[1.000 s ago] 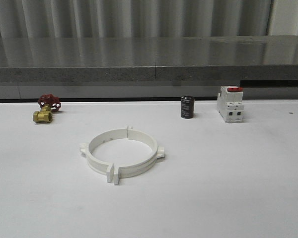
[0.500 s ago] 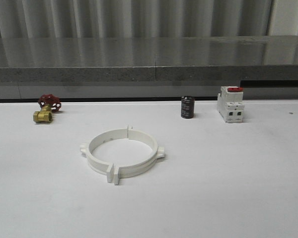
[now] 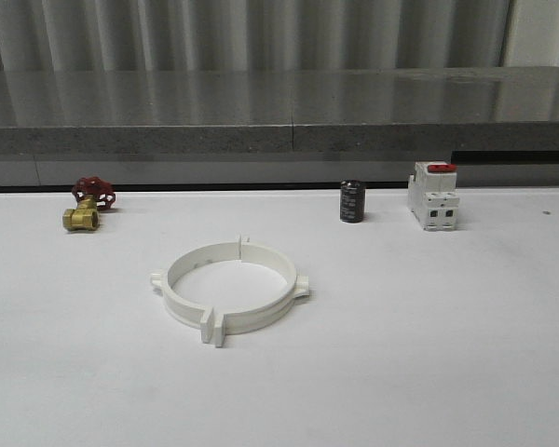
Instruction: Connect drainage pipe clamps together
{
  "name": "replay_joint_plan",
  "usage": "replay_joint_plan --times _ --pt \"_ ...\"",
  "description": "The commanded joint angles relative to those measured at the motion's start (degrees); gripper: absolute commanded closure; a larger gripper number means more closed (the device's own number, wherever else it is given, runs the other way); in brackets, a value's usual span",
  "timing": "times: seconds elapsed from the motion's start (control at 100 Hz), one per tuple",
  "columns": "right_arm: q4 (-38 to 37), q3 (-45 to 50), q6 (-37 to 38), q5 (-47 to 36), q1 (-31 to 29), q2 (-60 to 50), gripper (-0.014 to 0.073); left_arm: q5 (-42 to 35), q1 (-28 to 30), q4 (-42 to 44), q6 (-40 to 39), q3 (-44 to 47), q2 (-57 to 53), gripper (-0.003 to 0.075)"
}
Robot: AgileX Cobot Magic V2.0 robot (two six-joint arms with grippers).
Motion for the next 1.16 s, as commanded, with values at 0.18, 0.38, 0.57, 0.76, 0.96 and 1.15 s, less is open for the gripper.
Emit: replay_joint_plan --times 0.18,0.38,0.57,0.76,0.96,1.15 --pt "-0.01 -0.92 -0.49 -4.99 -0.4 -1.14 0.0662 -8.0 2.63 0.28 -0.1 2.06 -1.84 0.074" --pt "-0.01 -0.92 -0.49 -4.99 -0.4 -1.14 0.0662 -7.66 2.55 0.28 -0.1 2.06 -1.84 0.074" --pt "-0.01 -0.92 -0.49 -4.99 -0.4 -1.14 0.0662 -7.66 2.55 0.28 -0.1 2.06 -1.84 0.074" --pt "-0.01 -0.92 -0.49 -4.99 -0.4 -1.14 0.0662 -7.66 2.55 0.28 -0.1 2.06 -1.84 0.074" --pt "-0.01 -0.92 -0.49 -4.99 -0.4 -1.14 0.0662 -7.66 2.55 0.28 -0.1 2.06 -1.84 0.074" --pt "-0.01 -0.92 -0.49 -4.99 -0.4 -1.14 0.0662 -7.66 2.55 0.28 -0.1 2.06 -1.84 0.074"
